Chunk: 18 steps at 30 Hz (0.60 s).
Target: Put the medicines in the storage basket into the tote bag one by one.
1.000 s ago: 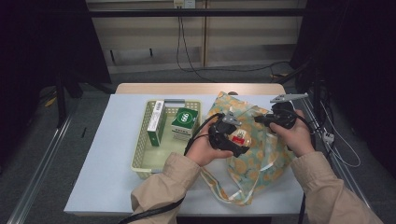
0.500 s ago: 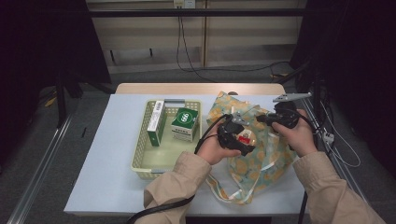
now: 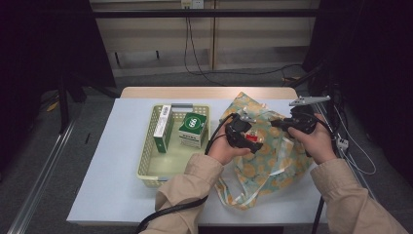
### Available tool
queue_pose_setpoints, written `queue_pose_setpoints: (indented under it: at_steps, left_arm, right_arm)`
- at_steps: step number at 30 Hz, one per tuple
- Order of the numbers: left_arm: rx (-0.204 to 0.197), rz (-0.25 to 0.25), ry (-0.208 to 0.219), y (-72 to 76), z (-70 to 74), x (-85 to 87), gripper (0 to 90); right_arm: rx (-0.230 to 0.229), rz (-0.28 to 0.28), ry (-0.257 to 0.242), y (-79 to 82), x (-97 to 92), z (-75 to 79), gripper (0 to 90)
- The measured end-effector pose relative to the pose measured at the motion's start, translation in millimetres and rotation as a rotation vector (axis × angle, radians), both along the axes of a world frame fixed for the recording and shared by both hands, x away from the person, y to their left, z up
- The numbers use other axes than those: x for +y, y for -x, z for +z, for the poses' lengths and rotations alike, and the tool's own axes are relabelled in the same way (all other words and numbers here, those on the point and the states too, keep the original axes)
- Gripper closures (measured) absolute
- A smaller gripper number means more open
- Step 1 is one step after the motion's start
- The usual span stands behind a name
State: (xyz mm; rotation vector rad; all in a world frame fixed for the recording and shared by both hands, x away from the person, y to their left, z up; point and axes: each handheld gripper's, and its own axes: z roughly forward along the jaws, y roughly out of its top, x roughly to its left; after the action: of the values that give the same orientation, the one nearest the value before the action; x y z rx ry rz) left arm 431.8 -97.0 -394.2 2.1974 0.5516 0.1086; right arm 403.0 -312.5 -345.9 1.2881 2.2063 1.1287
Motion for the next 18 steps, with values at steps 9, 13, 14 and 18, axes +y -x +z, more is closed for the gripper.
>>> queue_pose_setpoints:
  at_steps: [9, 13, 14, 18]
  left_arm:
    - [-0.009, 0.002, 0.000, 0.4, 1.6, 1.7, 20.5]
    - [-0.012, 0.008, 0.003, 0.5, 2.8, 1.9, 20.6]
    - [-0.015, 0.005, -0.001, 0.2, 3.1, 2.0, 20.5]
    - [-0.017, 0.014, -0.001, -1.6, 2.3, -0.1, 20.5]
  right_arm:
    - [0.002, 0.008, -0.002, -0.5, 3.8, -0.2, 88.7]
    - [-0.001, 0.016, -0.001, 0.0, 6.3, 0.2, 88.7]
    - [-0.002, 0.019, -0.001, 0.1, 6.9, 0.0, 88.7]
    - [-0.005, 0.020, -0.003, 0.5, 8.2, 0.6, 88.7]
